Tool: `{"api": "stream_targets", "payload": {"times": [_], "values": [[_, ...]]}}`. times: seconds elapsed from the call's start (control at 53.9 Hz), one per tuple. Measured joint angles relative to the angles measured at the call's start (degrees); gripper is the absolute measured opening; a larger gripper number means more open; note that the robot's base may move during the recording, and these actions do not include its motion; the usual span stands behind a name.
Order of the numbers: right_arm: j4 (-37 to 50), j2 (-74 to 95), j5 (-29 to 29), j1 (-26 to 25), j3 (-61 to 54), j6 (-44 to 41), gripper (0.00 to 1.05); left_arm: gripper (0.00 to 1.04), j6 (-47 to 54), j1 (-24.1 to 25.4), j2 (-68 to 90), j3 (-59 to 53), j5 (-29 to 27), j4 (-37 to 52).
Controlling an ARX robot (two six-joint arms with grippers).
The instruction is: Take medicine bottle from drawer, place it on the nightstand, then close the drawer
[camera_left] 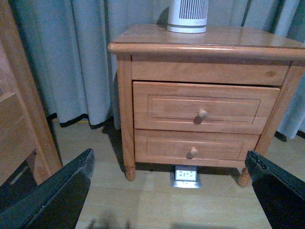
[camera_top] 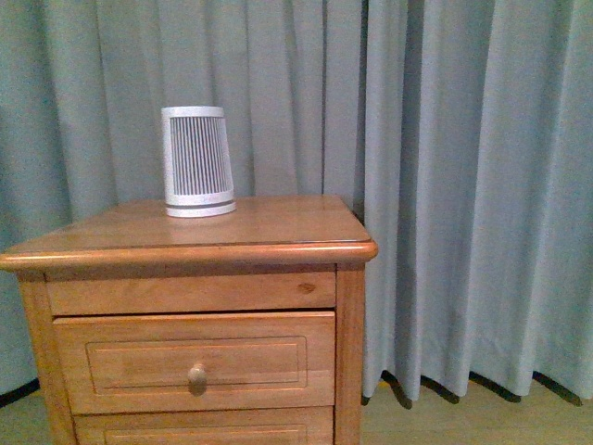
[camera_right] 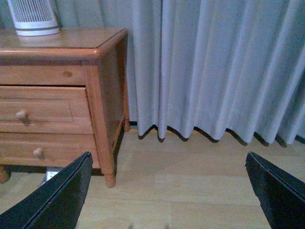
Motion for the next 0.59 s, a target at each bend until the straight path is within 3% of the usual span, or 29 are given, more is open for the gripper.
{"api": "stream_targets", "payload": {"times": [0.093,0.204,0.39,0.483,0.594], "values": [[0.0,0.0,0.0,0.0,0.0,0.0,0.98,0.98,-7.2,-0.9,5.4,2.9,-3.4,-8.0],[0.0,0.0,0.0,0.0,0.0,0.0,0.98,0.98,-11.4,-0.4,14.3,3.0,-2.6,-2.4],[0.0,0.0,0.0,0.0,0.0,0.0,0.98,0.98,-12.1,0.2,40.8,5.7,-2.2,25.5],[0.0,0.0,0.0,0.0,0.0,0.0,0.98,0.98,-12.7,-1.1,61.5,11.2,-4.4,42.4],[0.0,0.0,0.0,0.0,0.0,0.0,0.98,0.98,-13.4,-4.2,79.5,17.6,-8.7,52.8]]}}
